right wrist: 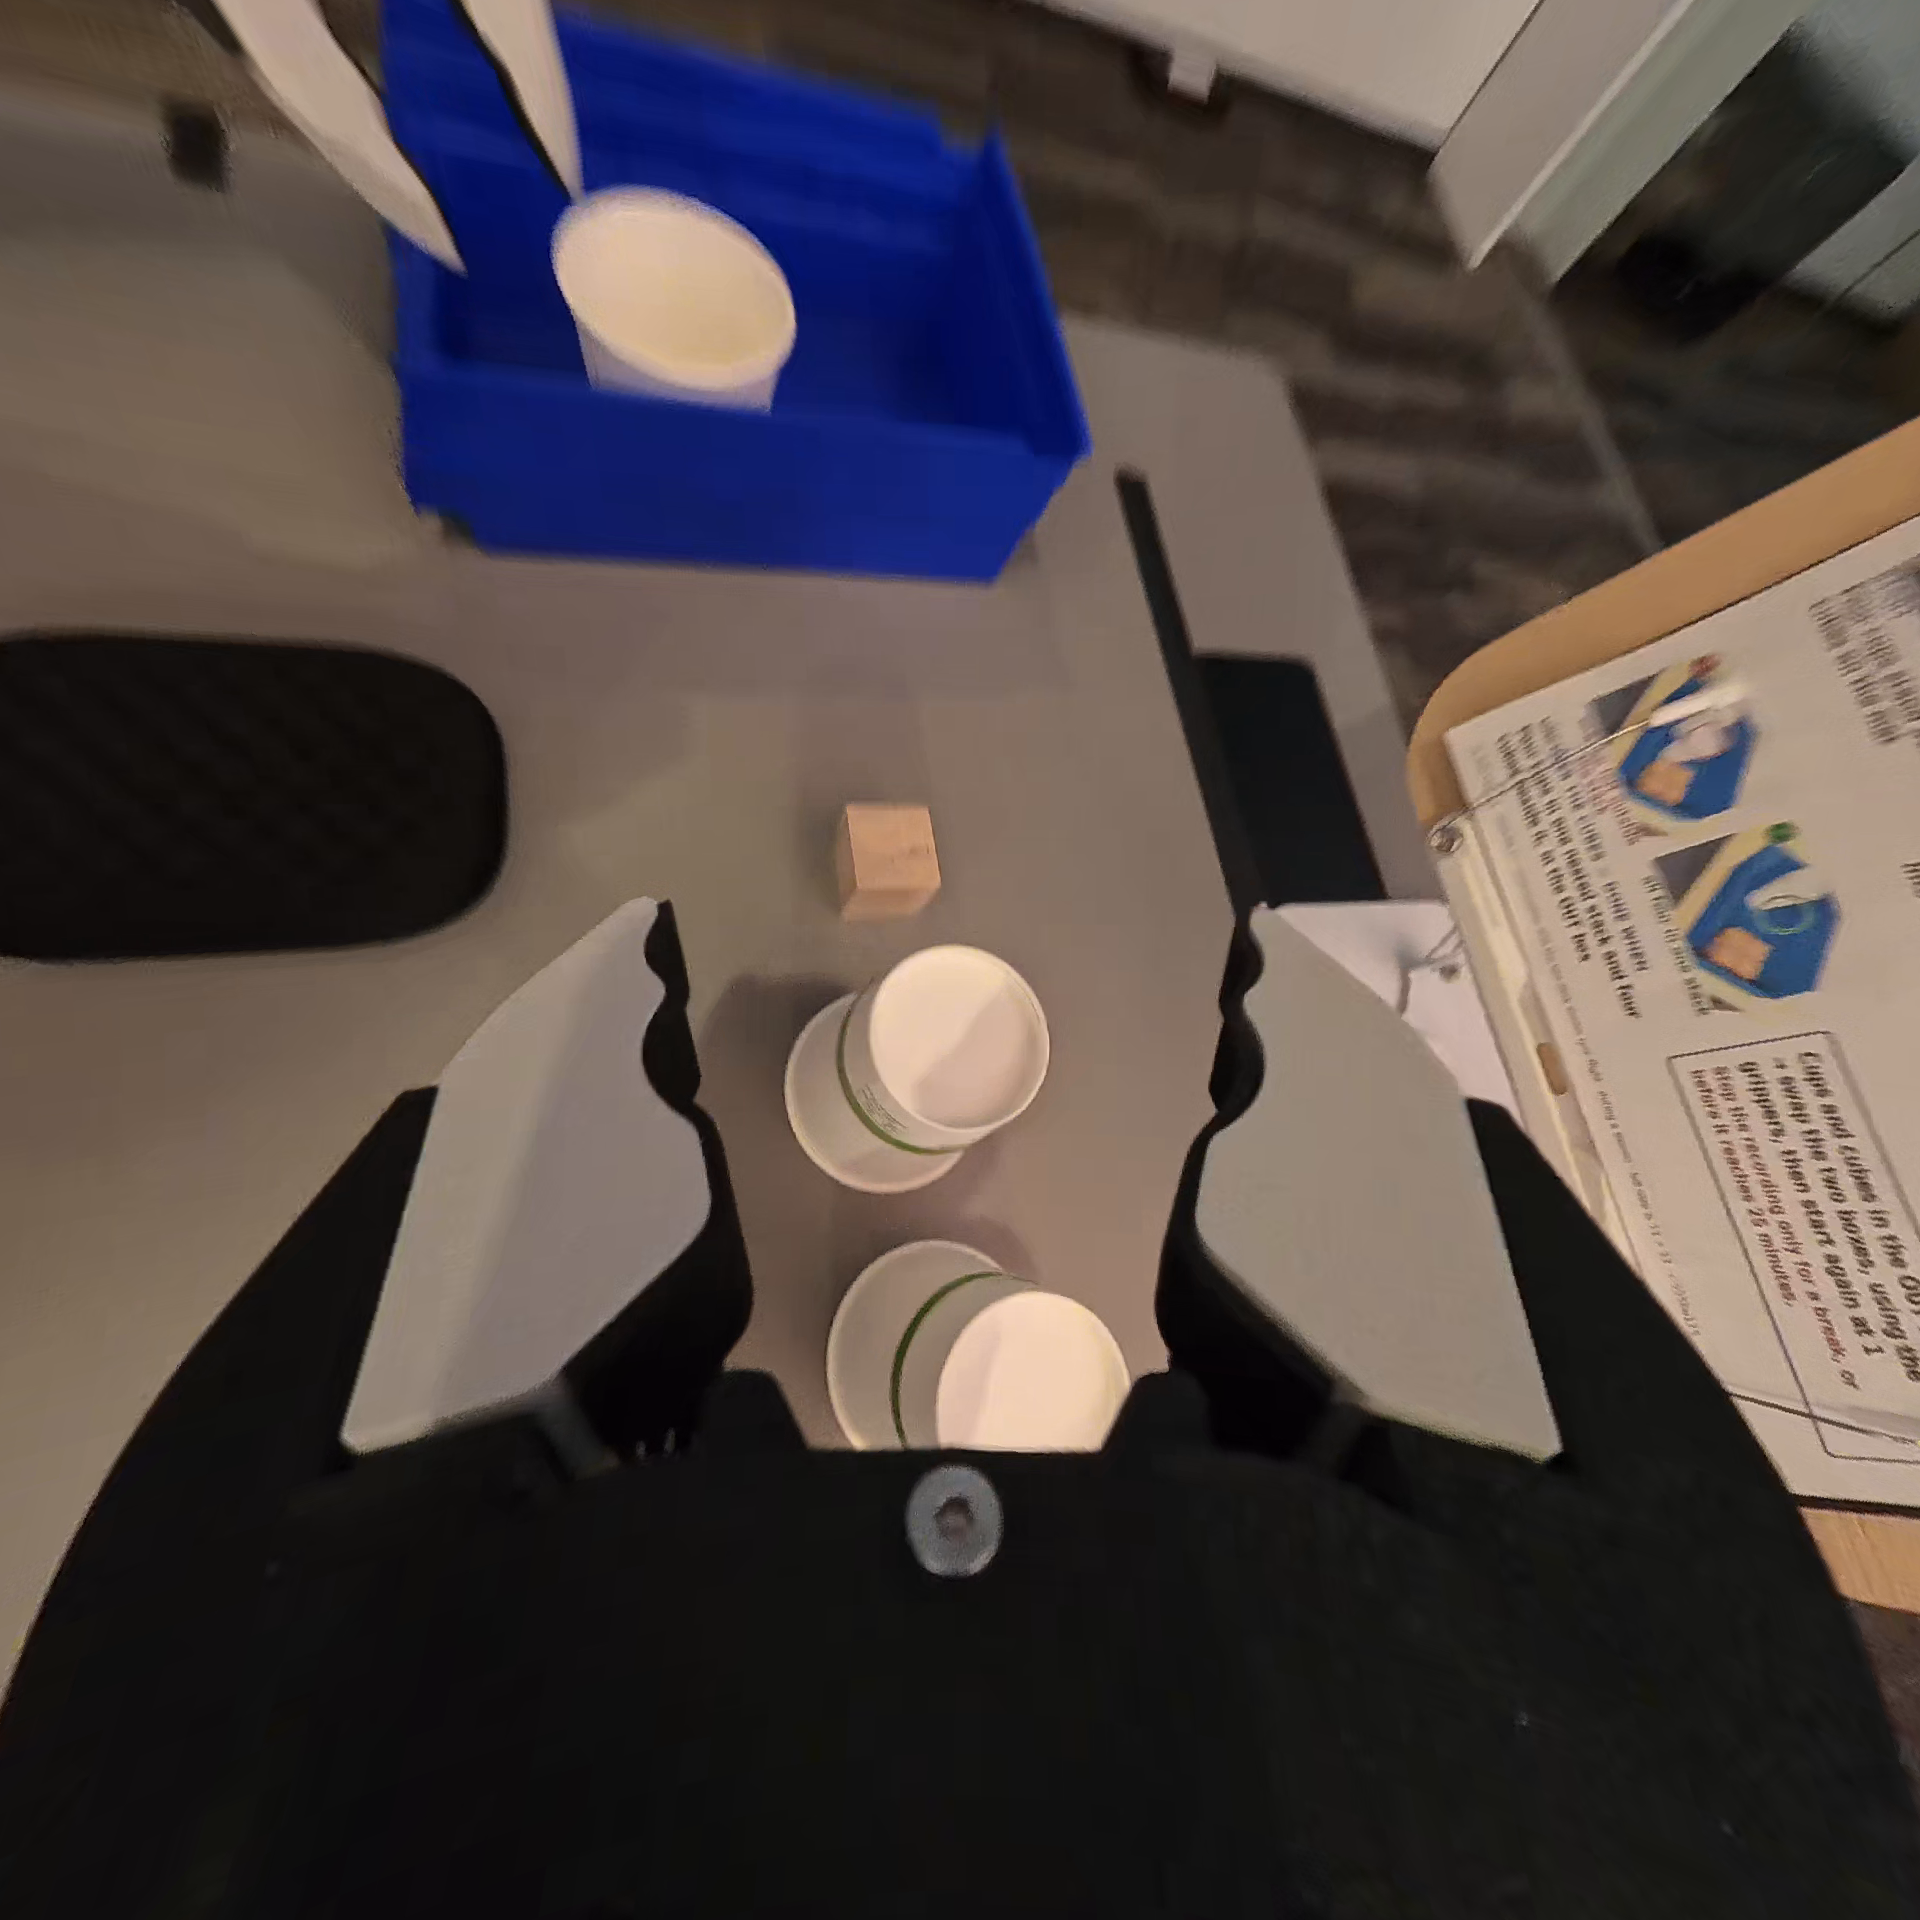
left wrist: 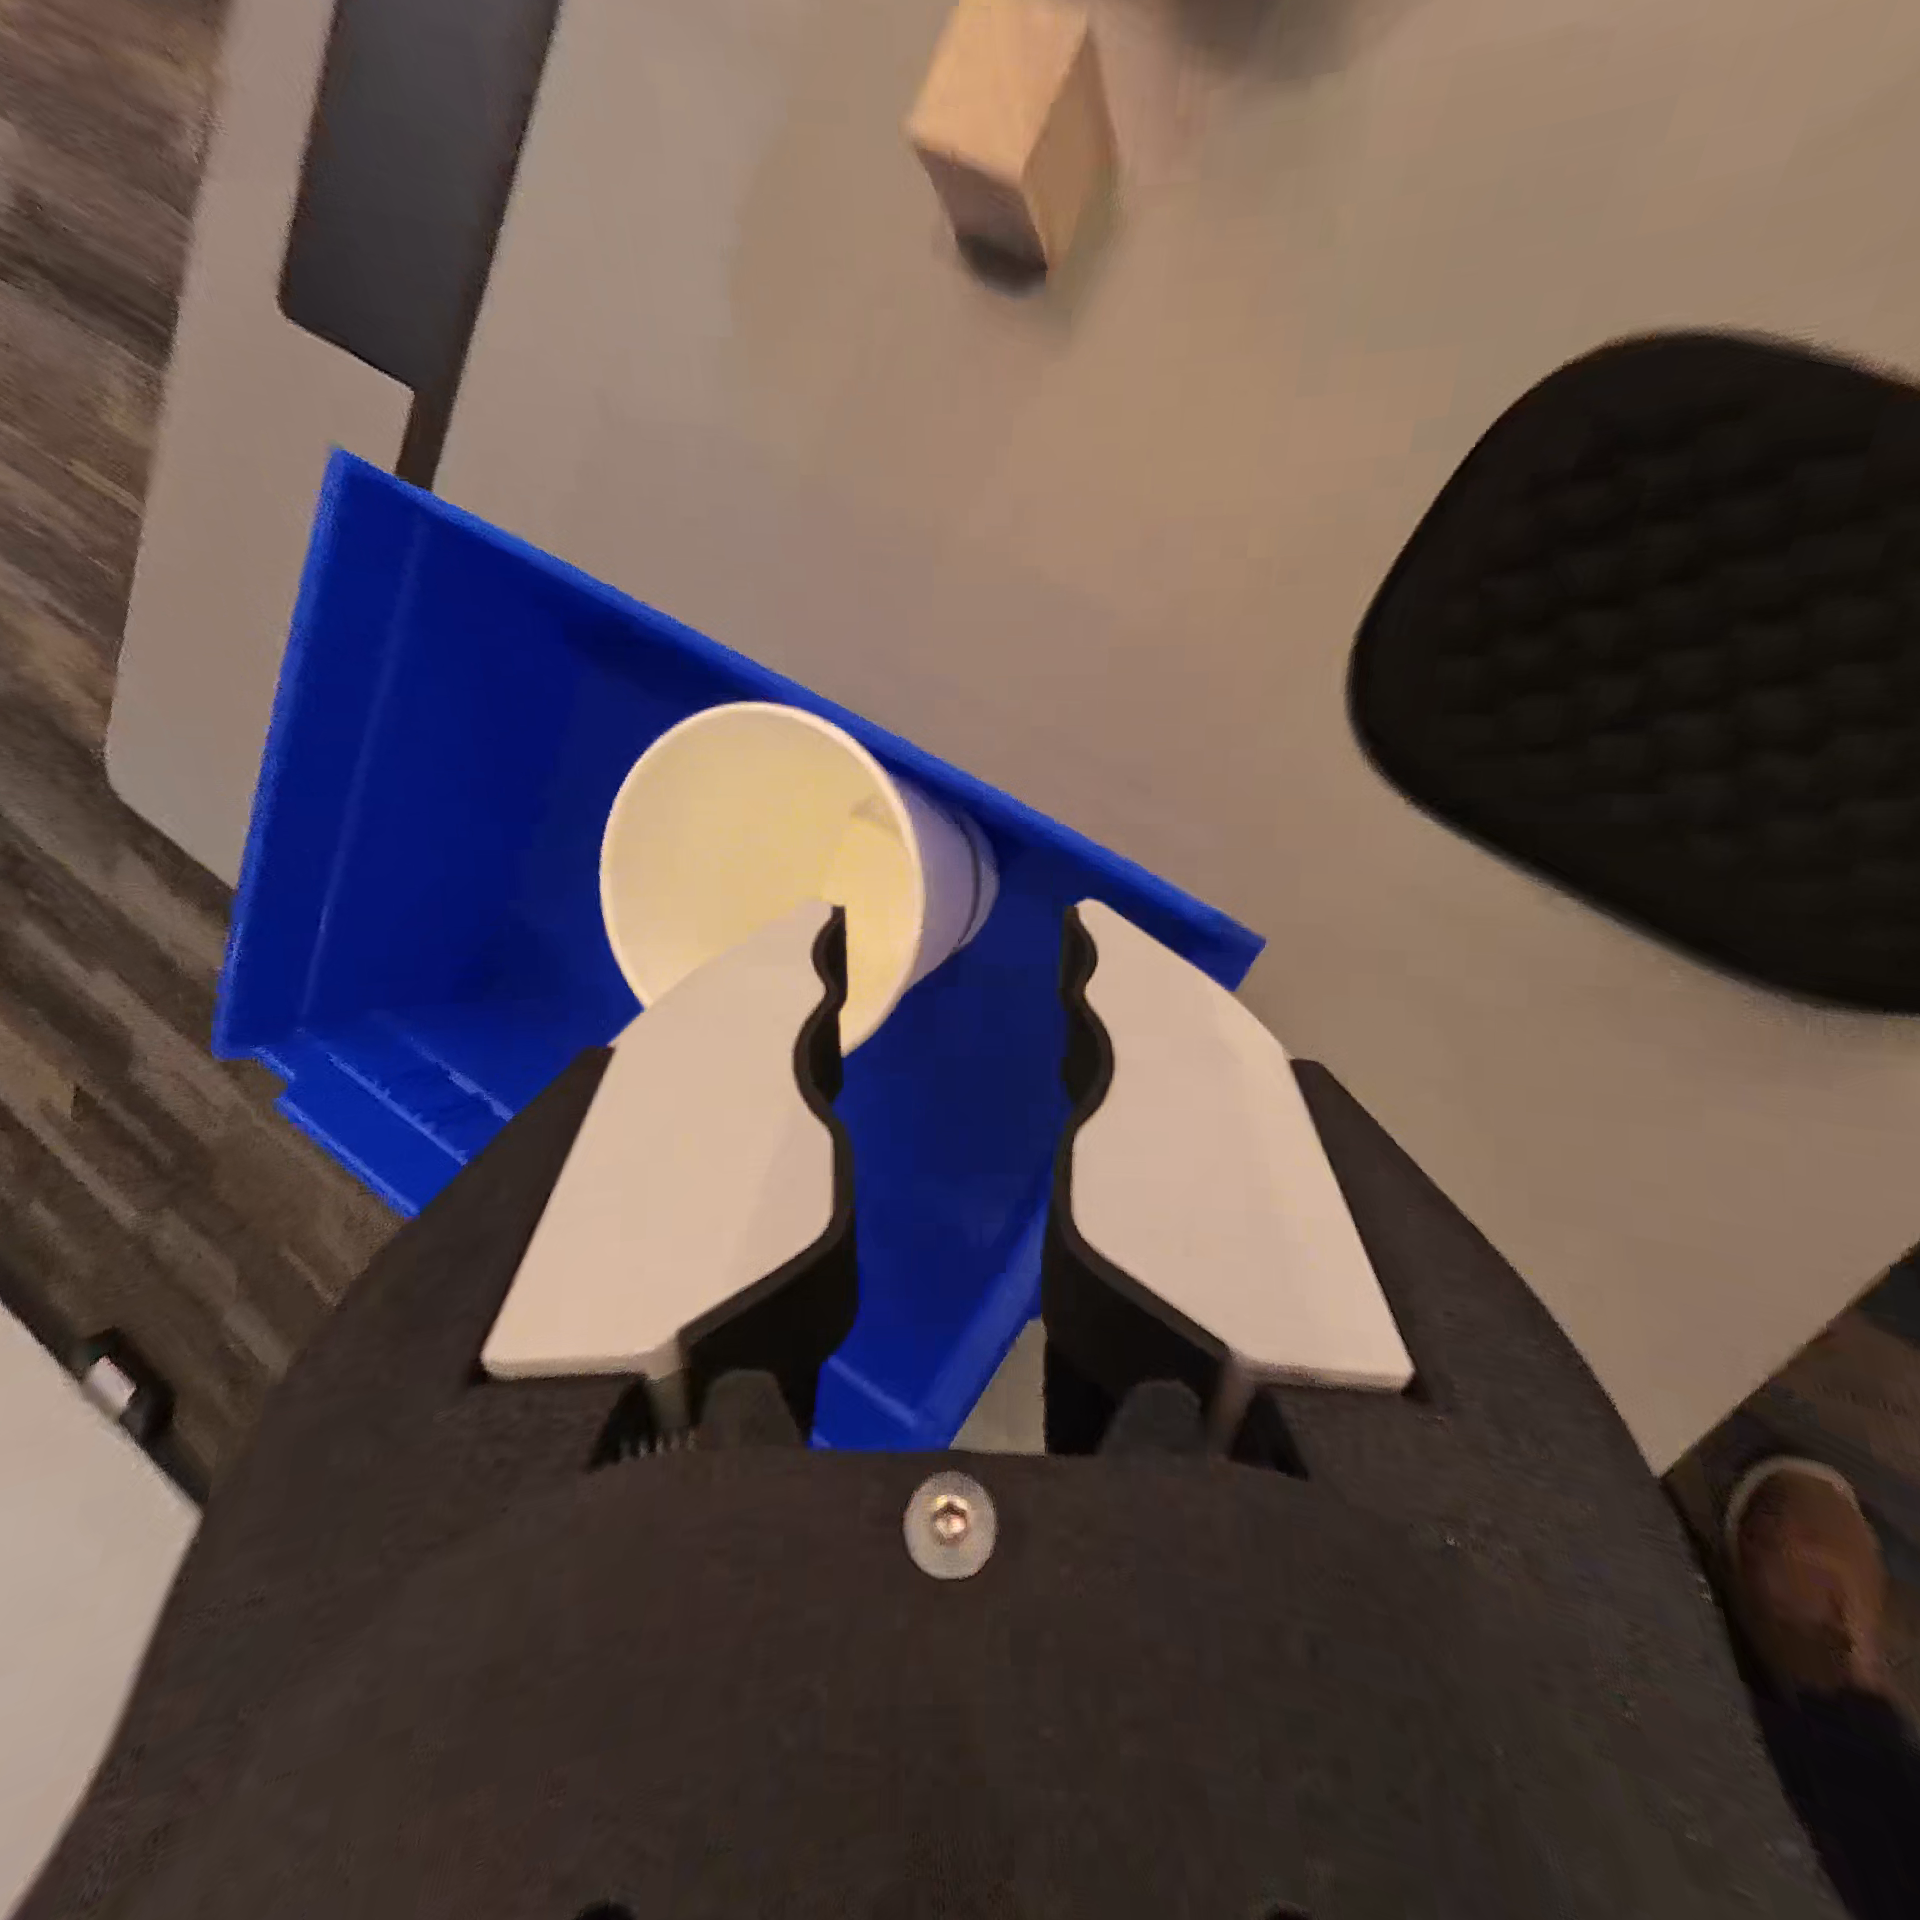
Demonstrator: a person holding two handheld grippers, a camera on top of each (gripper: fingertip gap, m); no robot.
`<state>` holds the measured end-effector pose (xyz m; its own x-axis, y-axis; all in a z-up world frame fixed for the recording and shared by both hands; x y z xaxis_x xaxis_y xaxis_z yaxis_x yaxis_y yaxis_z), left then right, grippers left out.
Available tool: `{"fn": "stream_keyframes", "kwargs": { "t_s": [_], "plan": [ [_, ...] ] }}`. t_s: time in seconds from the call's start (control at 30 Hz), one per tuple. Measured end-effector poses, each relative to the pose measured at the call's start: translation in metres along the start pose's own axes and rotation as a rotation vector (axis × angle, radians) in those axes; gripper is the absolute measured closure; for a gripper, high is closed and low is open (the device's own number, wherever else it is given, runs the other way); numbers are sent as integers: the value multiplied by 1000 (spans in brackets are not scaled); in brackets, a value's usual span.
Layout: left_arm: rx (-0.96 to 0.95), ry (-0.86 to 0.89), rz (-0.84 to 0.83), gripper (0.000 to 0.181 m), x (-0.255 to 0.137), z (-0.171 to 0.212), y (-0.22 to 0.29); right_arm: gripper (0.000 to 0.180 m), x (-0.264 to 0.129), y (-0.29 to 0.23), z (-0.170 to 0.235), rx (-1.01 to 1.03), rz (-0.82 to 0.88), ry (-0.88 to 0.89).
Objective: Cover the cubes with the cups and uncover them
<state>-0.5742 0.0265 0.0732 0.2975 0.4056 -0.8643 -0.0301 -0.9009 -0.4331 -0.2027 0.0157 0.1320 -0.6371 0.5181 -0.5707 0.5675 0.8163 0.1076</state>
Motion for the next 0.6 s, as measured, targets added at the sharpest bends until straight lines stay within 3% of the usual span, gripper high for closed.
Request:
{"fn": "stream_keyframes", "kwargs": {
  "t_s": [0.23,0.4,0.6],
  "plan": [
    [55,-169,91,148,32,6,-7,99,-74,-24,27,16,-17,377],
    [48,-201,112,155,43,9,-11,101,-93,-15,48,53,17,431],
    [26,-221,145,162,53,14,-12,102,-89,-1,61,96,6,396]
  ]
}}
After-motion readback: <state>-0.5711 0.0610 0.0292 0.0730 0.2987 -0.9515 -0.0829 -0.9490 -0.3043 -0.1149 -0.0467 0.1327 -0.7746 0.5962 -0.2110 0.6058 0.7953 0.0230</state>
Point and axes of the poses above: each gripper's, where its closed fingertips meet, x out along the fingers, z out of its underside, y = z × x across the jaws, the point moved 10 cm from there along -x, back along the fingers, and after that the axes turned 15 degrees about x, right-handed, at the moved point
